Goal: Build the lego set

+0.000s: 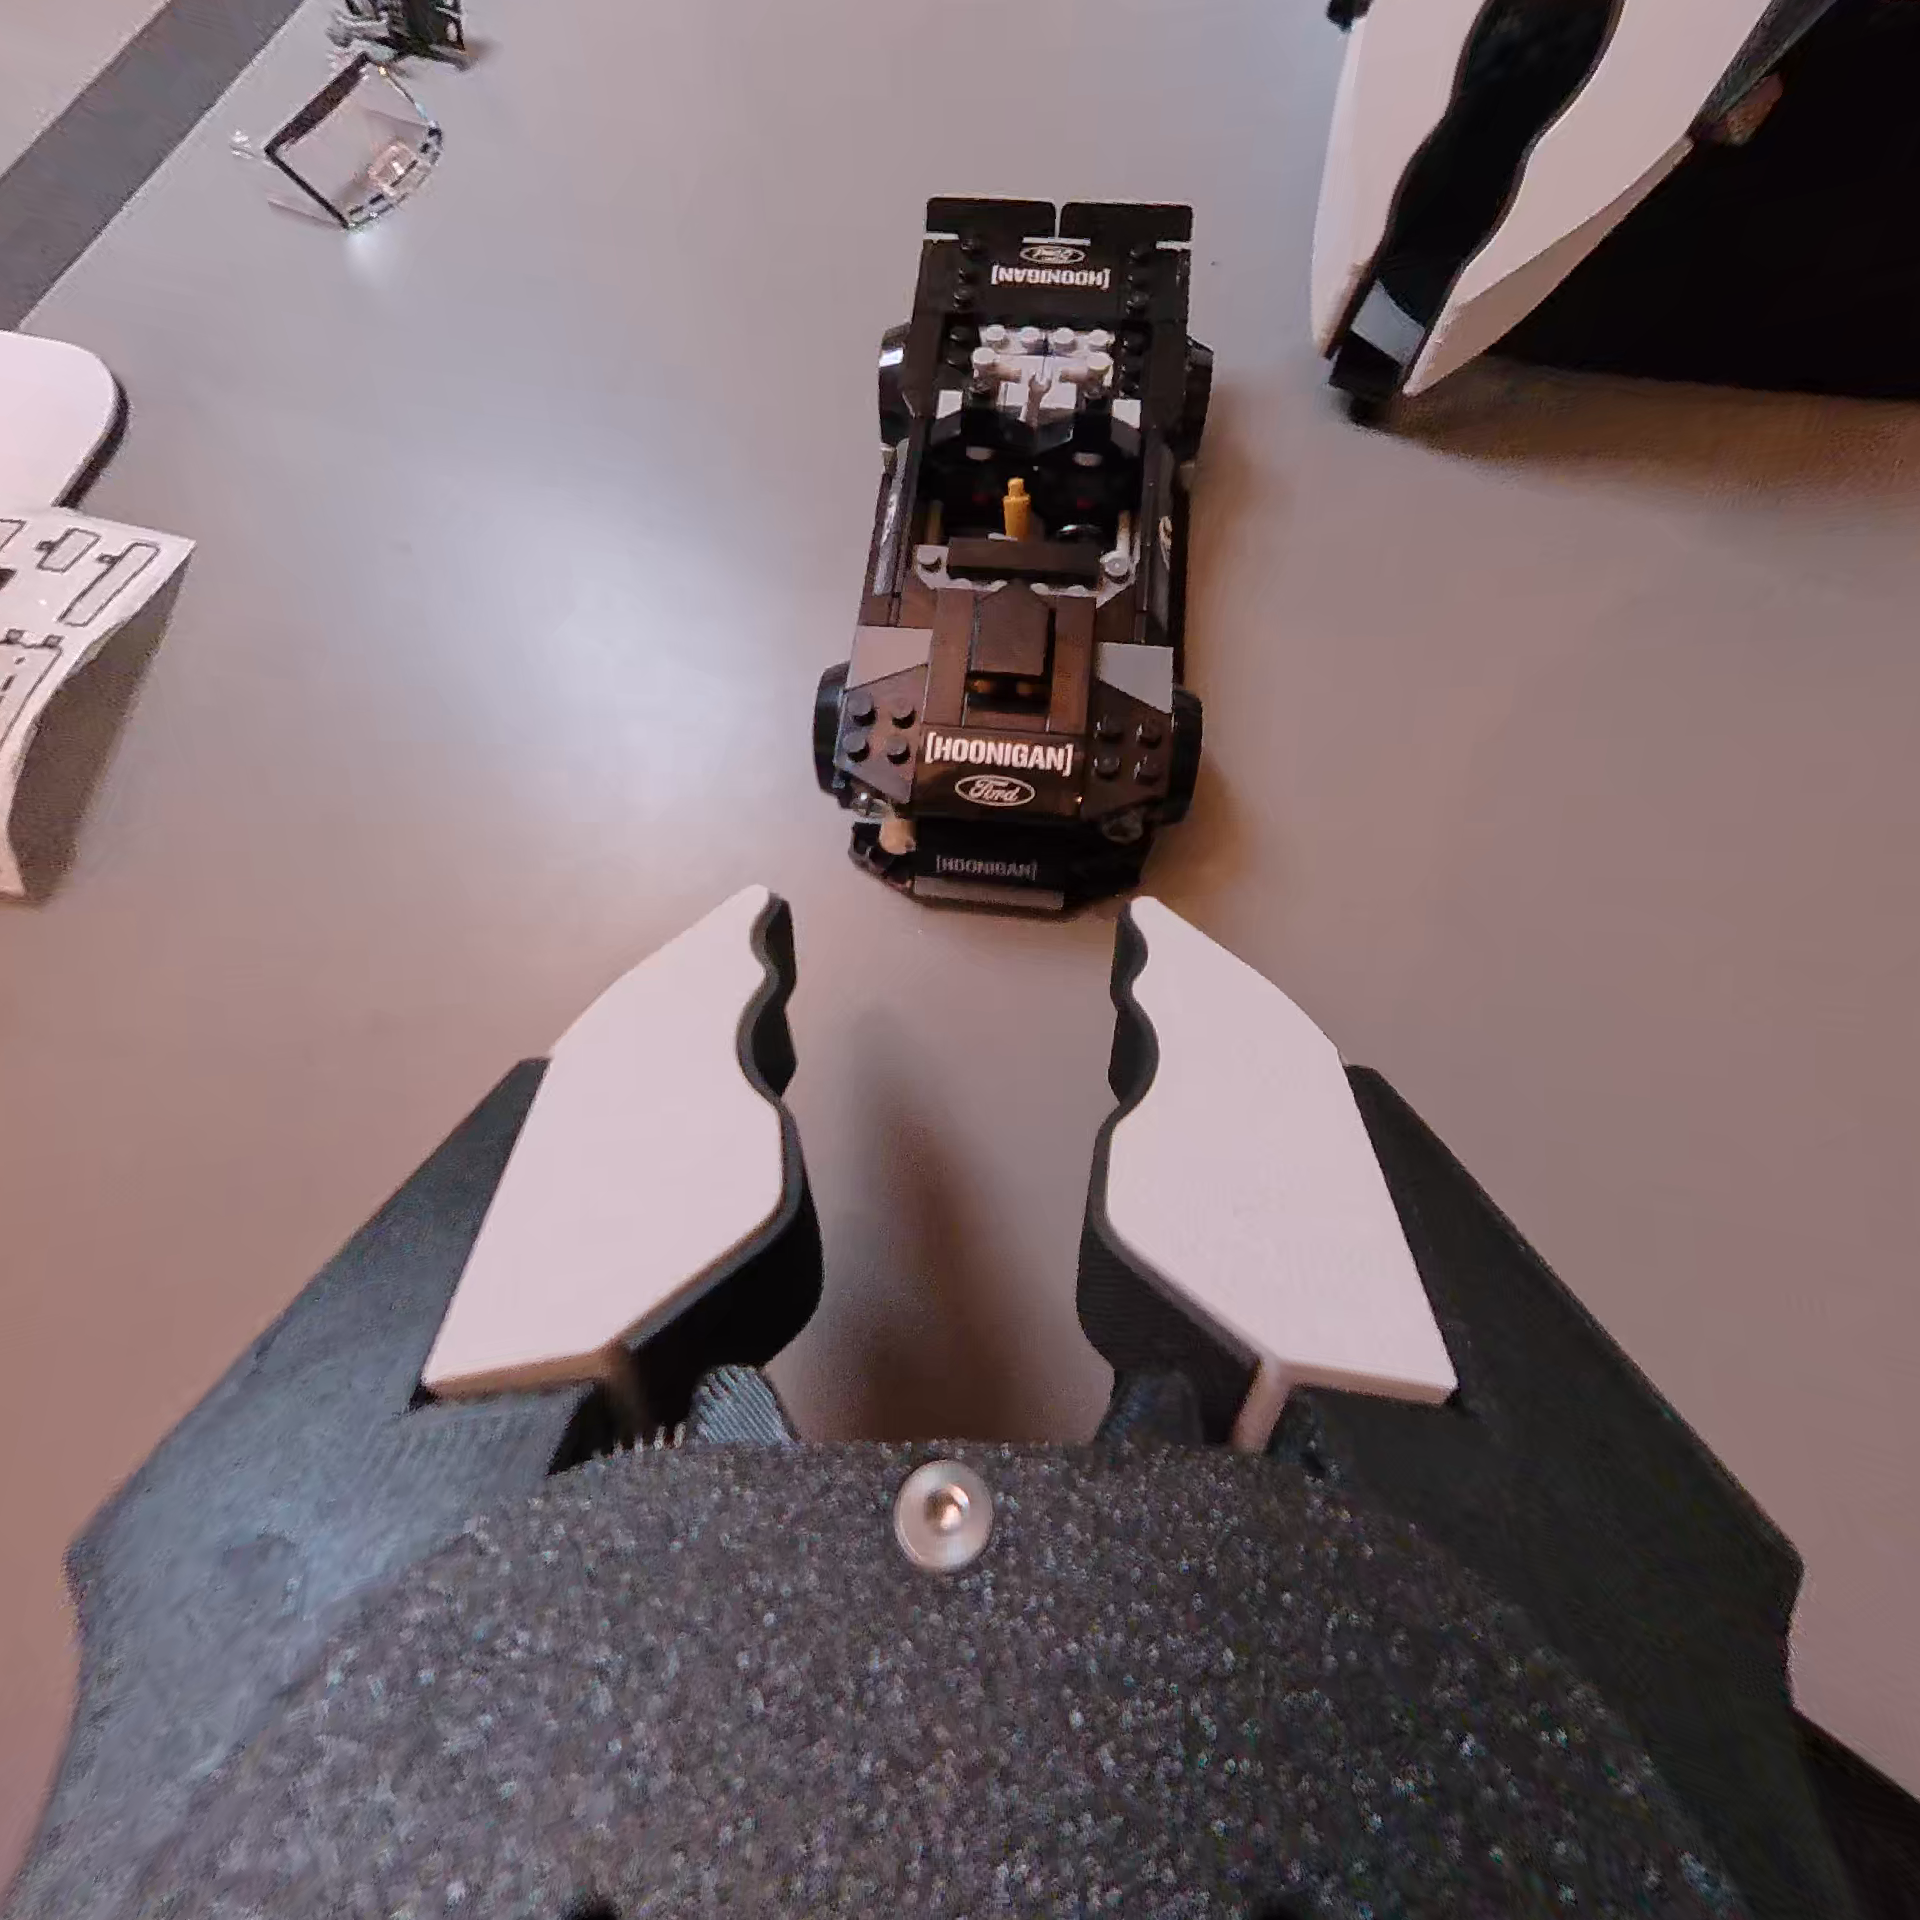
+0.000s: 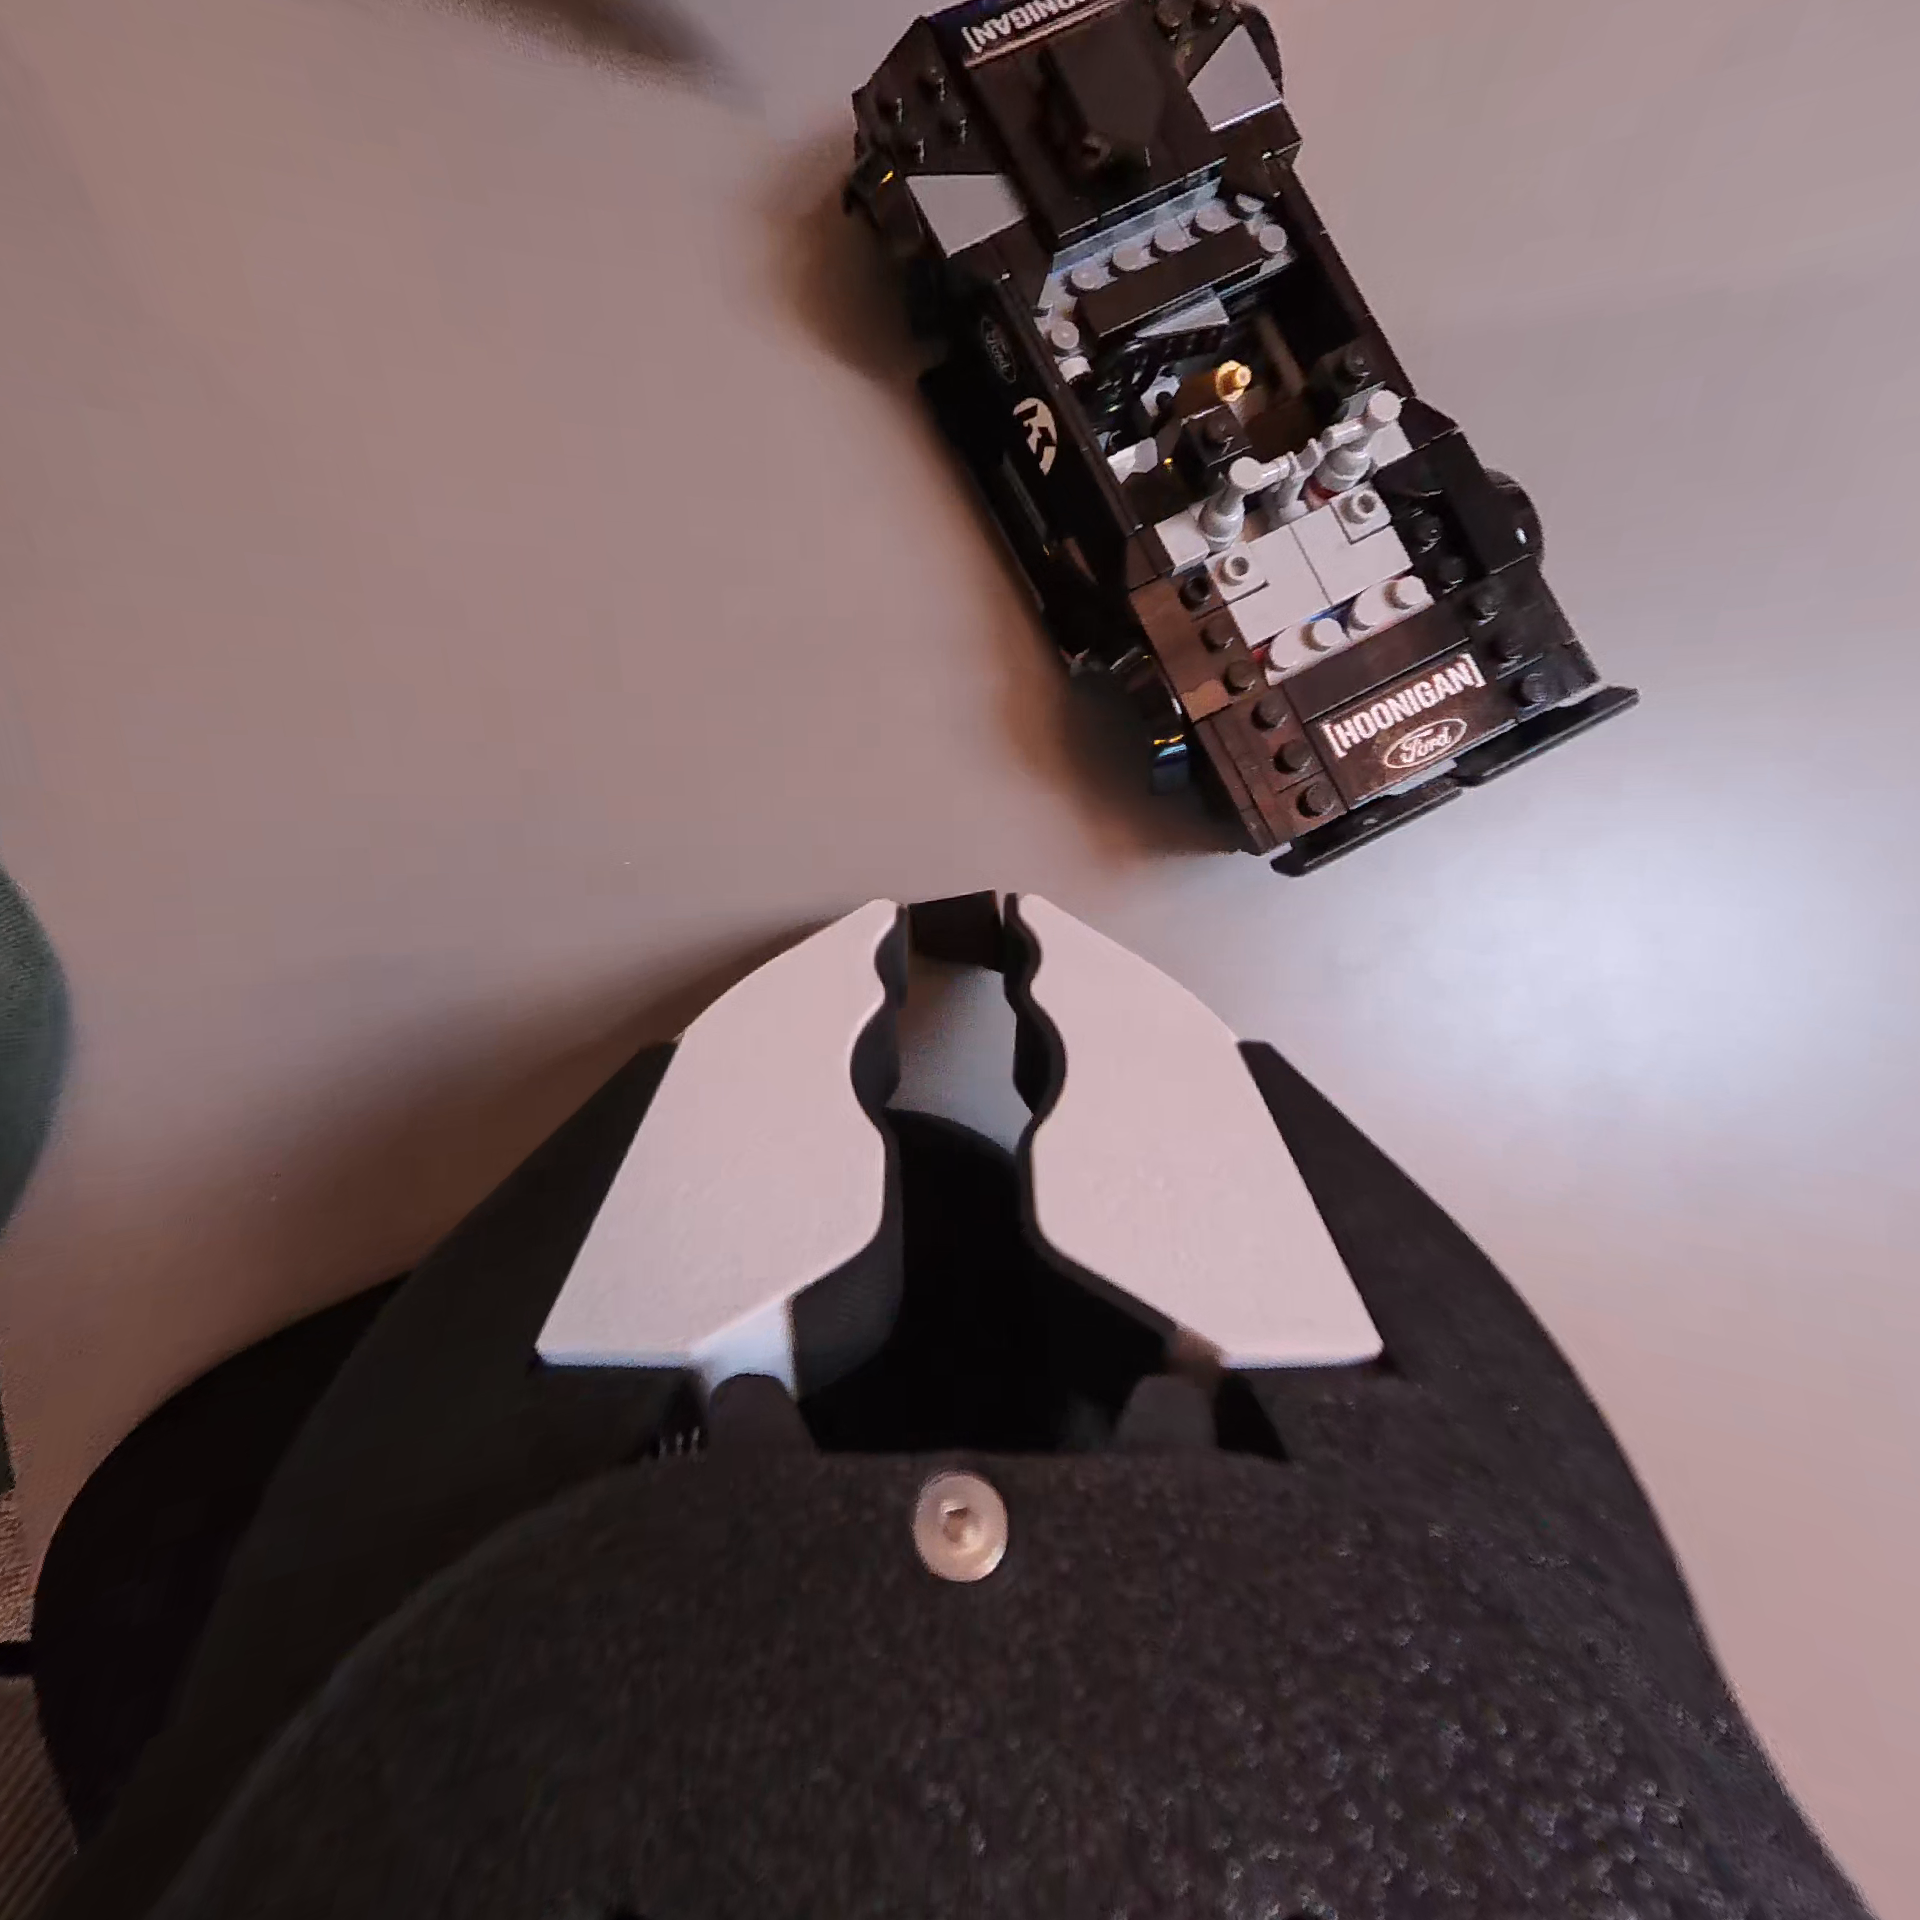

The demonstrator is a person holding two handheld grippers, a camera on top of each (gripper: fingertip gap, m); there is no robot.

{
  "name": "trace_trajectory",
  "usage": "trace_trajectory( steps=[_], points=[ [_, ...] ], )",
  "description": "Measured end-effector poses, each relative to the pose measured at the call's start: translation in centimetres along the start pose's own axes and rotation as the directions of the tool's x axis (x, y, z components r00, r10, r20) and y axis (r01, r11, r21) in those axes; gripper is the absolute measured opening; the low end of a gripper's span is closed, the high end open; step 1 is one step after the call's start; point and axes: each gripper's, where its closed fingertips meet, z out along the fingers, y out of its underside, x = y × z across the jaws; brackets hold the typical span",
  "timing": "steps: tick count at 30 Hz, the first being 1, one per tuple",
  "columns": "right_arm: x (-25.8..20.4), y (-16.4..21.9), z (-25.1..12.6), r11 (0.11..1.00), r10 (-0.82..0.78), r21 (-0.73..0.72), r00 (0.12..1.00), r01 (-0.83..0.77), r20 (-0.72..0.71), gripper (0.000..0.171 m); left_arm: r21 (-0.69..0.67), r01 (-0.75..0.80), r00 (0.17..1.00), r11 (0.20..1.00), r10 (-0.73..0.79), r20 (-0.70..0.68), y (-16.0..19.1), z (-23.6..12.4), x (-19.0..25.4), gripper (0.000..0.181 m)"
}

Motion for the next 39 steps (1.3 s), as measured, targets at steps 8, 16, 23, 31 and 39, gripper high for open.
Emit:
trace_trajectory(
  steps=[8, 16, 23, 31, 39],
  points=[
    [2.5, 0.8, -0.7, 1.0, -0.001, -0.021, 0.996, -0.001, -0.094, 0.017, 0.036, 0.025, 0.997, 0.999, -0.028, 0.072, 0.6, -2.2, -1.4, 0.056],
    [3.4, 1.5, -0.6, 0.998, 0.03, -0.049, 0.996, -0.034, -0.08, 0.02, 0.085, 0.06, 0.987, 0.995, -0.072, 0.144, 1.0, -4.2, -3.0, 0.053],
    [3.4, 1.4, -0.6, 0.998, 0.026, -0.054, 0.997, -0.03, -0.072, 0.021, 0.082, 0.063, 0.988, 0.995, -0.074, 0.137, 1.3, -3.9, -2.9, 0.055],
    [3.4, 1.5, -0.5, 0.998, 0.03, -0.06, 0.997, -0.035, -0.072, 0.022, 0.081, 0.068, 0.988, 0.994, -0.078, 0.13, 1.4, -3.8, -2.9, 0.055],
    [3.4, 1.4, -0.7, 0.998, 0.047, -0.032, 0.996, -0.049, -0.075, 0.022, 0.073, 0.146, 0.977, 0.987, -0.155, 0.144, 2.2, -3.2, -3.7, 0.054]
  ],
)
